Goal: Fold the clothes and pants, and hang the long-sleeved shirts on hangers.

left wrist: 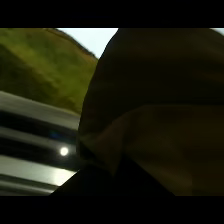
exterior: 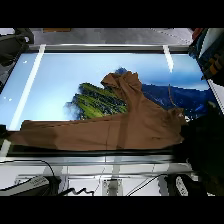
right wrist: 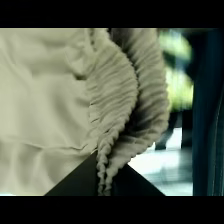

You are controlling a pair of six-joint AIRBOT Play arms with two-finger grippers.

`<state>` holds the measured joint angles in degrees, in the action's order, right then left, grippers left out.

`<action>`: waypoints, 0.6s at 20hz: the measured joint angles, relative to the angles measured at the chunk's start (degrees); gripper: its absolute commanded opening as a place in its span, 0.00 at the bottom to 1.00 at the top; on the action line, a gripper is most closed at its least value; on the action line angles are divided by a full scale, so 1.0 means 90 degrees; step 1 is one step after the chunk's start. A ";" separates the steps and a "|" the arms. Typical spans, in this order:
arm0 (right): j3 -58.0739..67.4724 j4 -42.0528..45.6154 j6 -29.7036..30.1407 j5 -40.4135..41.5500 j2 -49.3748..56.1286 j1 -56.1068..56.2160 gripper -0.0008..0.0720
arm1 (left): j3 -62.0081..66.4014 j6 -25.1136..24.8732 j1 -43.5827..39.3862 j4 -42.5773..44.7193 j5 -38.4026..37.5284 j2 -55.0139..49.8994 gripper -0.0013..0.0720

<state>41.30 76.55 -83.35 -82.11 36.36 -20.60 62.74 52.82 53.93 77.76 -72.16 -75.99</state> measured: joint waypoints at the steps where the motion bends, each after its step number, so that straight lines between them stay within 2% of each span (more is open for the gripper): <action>1: -0.0107 0.0136 -0.0002 -0.0209 -0.0138 0.0000 0.06 | -0.0022 -0.0024 0.0036 0.0333 -0.0051 0.0000 0.05; 4: -0.0299 0.0549 -0.0010 -0.0748 -0.0347 0.0000 0.06 | -0.0053 -0.0058 0.0095 0.0906 -0.0109 -0.0010 0.05; 5: -0.0330 0.0629 -0.0010 -0.0867 -0.0376 0.0000 0.06 | -0.0061 -0.0063 0.0104 0.1008 -0.0112 -0.0024 0.08; 6: -0.0352 0.0697 -0.0015 -0.0969 -0.0396 0.0000 0.25 | -0.0066 -0.0066 0.0109 0.1088 -0.0109 -0.0044 0.34; 7: -0.0369 0.0763 -0.0019 -0.1025 -0.0410 0.0000 0.67 | -0.0068 -0.0068 0.0117 0.1171 -0.0092 -0.0068 0.90; 8: -0.0379 0.0843 -0.0019 -0.1073 -0.0425 0.0000 0.96 | -0.0070 -0.0027 0.0121 0.1226 -0.0087 -0.0083 0.98; 12: -0.0401 0.0923 0.0005 -0.0797 -0.0440 0.0000 0.97 | -0.0068 0.0685 0.0100 0.1302 0.0049 -0.0121 0.98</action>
<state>37.69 84.86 -83.31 -89.27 32.40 -20.60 62.13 58.98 54.83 89.47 -71.72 -77.08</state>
